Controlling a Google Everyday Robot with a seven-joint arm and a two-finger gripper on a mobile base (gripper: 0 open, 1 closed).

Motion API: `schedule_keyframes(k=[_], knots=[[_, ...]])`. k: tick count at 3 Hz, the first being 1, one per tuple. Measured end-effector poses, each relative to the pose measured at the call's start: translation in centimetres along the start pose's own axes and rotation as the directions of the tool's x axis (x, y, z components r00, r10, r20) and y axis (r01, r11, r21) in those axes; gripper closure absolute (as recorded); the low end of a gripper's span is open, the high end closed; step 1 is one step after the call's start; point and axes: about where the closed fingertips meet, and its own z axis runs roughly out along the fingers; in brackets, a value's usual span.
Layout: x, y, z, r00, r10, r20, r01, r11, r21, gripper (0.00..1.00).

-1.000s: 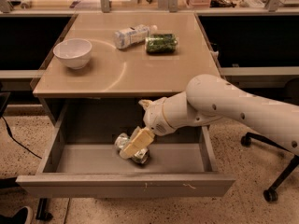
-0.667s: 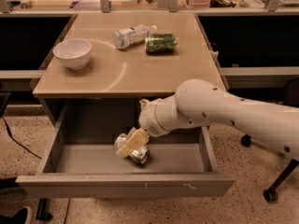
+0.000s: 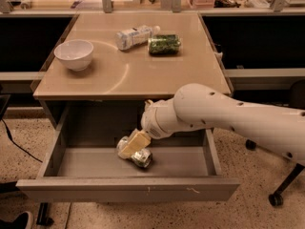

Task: Pick 7up can from top drawer and place on counter

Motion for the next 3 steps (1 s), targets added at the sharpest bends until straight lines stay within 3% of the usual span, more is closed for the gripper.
schedule_keyframes(k=[3], knots=[[3.8,1.2,5.0,0.996,0.091,0.011,-0.091,0.9958,-0.012,0.0]])
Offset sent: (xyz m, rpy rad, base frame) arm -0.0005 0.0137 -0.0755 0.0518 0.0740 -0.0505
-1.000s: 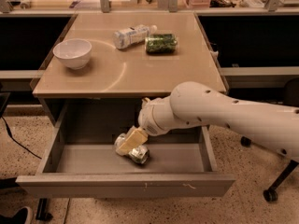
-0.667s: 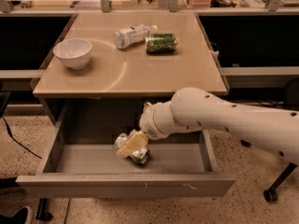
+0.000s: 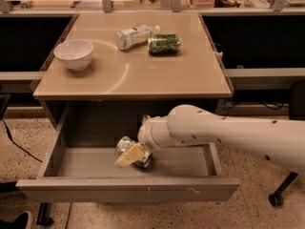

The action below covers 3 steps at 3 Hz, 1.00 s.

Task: Pick 7up can from top drawer and place on counter

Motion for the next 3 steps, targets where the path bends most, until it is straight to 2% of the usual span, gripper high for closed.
schedule_keyframes(k=[1,3], knots=[[1.2,0.0,1.1,1.0,0.013,-0.005,-0.013,0.9992,0.038,0.0],[5.3,0.1,2.7,0.995,0.029,-0.1,-0.017,0.9931,0.116,0.0]])
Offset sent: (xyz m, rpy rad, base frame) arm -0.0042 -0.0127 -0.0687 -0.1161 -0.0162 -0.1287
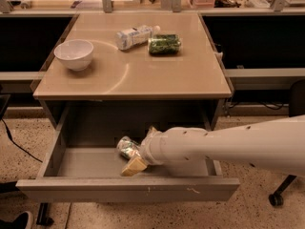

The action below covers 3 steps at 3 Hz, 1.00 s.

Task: Pick 7up can from top drawer and place on counter

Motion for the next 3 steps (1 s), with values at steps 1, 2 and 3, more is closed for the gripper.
schedule_keyframes(k=[1,2,3], knots=[[0.13,0.19,0.4,1.0,-0.006,-0.012,0.006,1.0,-0.004,0.18],[0.1,0.19,0.38,1.0,-0.006,-0.011,0.006,1.0,-0.004,0.42],[0.1,0.19,0.38,1.0,-0.006,-0.011,0.006,1.0,-0.004,0.65]])
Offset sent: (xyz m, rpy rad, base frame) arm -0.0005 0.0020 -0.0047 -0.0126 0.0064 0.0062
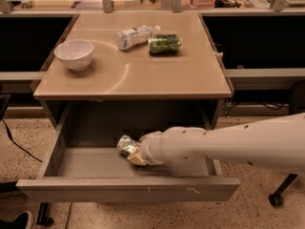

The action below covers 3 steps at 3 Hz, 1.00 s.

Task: Pick 7up can from top drawer and place on counter

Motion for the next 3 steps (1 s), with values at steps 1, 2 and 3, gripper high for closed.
schedule_keyframes(k=[1,2,3], knots=[[-0.3,0.0,0.0,1.0,-0.003,0.002,0.003,0.9999,-0.015,0.88],[-3.3,-1.4,-2.8,0.997,-0.054,0.047,0.055,0.9982,-0.024,1.0],[-4.5,-3.6,-9.5,0.995,-0.095,0.039,0.094,0.9955,0.011,1.0]])
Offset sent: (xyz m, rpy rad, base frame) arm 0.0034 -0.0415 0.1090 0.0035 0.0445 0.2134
